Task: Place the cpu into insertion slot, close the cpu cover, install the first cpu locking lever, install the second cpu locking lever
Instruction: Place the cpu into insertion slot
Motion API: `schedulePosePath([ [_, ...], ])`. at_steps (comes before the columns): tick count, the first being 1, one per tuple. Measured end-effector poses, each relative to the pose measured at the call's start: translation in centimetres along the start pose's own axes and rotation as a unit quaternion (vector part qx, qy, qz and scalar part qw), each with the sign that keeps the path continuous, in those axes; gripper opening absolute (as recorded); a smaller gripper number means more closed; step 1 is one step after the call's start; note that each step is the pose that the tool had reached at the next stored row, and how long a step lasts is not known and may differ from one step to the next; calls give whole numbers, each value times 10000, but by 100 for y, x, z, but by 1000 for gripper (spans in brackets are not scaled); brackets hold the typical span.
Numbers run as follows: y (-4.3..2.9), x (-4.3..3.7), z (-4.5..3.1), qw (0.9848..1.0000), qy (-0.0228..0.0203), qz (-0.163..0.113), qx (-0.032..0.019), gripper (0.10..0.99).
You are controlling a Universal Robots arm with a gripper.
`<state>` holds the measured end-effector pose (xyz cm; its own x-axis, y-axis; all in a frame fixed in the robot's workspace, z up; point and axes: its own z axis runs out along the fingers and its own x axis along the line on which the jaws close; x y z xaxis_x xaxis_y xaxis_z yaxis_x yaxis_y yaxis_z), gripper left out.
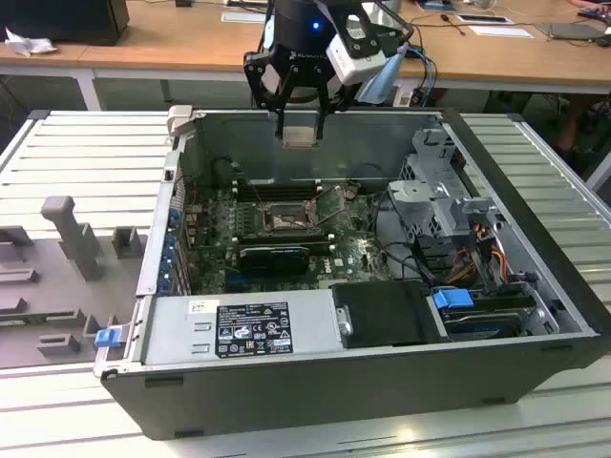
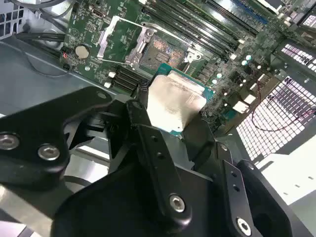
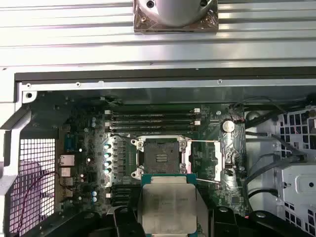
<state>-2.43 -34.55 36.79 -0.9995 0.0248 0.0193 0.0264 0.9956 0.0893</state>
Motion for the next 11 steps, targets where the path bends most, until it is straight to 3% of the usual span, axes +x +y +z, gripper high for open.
schedulePosePath([
  [6,0,0,0,9990,-39,439,-8,529],
  [11,-2,0,16,9989,-42,469,-9,529],
])
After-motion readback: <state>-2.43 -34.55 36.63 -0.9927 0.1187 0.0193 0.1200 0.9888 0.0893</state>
